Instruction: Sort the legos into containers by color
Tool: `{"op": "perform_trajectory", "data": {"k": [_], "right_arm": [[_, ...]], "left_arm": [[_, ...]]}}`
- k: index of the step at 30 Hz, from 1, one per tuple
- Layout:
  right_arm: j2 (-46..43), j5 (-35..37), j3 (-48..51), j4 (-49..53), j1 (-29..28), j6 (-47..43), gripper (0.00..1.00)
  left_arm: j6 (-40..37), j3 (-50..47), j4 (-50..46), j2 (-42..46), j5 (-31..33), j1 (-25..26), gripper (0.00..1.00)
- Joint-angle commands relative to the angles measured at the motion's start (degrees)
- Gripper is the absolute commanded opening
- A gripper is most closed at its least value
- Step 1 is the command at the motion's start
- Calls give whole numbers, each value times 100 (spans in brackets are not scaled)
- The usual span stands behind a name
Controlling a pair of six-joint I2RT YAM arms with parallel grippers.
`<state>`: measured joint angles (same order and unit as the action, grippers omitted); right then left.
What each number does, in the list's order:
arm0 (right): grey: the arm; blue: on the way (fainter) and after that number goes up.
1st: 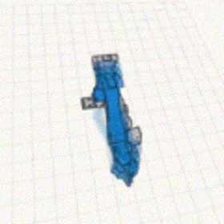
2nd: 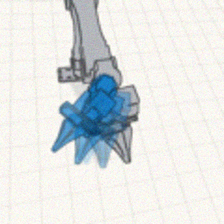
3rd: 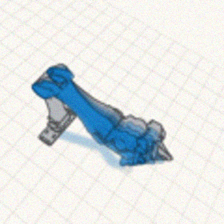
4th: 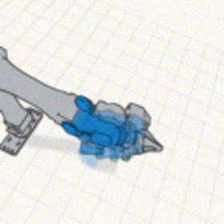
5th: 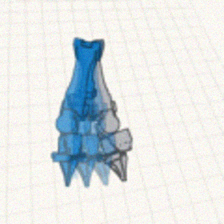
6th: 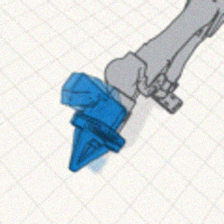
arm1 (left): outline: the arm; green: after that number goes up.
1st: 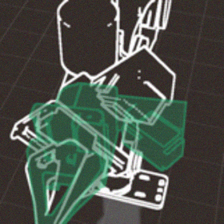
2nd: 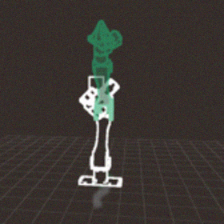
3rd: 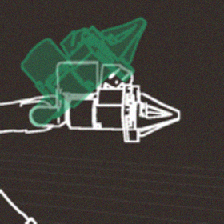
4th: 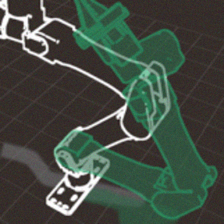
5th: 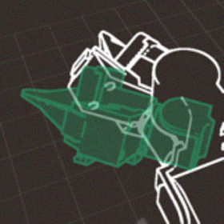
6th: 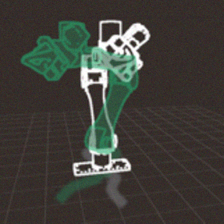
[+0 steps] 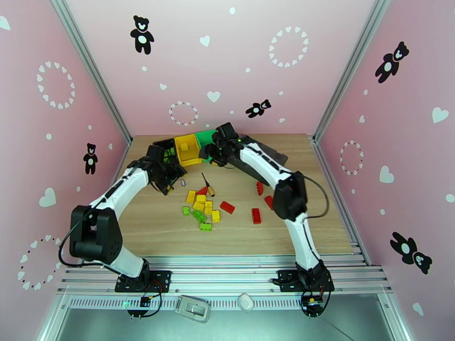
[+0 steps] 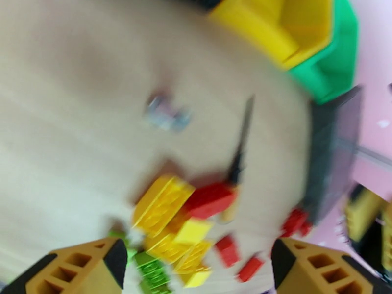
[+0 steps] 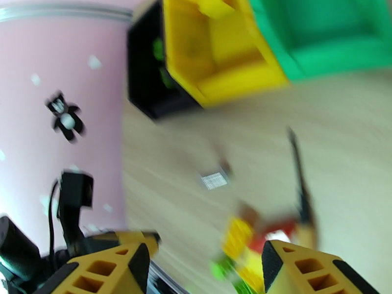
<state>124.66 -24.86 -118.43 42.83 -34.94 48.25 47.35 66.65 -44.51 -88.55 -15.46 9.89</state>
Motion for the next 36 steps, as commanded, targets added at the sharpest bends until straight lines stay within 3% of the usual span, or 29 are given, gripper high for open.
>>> {"op": "perform_trajectory", "data": {"k": [1, 9, 14, 21, 36], "right_arm": [[-441, 526, 805, 1023, -218, -643, 67], [-865, 1170, 1917, 1290, -1023, -766, 69], [-729, 1545, 2059, 1399, -1363, -734, 64], [-515, 1574, 2252, 1354, -1514, -658, 54], [-76, 1251, 2254, 1218, -1577, -764, 53]], "left_arm": [[-66, -325, -304, 286, 543, 247, 85], [451, -1481, 4, 1104, 531, 451, 90], [533, -1932, -12, 1597, 492, 451, 95], [704, -2447, -60, 2140, 478, 452, 98], [767, -2495, -146, 2326, 521, 452, 98]]}}
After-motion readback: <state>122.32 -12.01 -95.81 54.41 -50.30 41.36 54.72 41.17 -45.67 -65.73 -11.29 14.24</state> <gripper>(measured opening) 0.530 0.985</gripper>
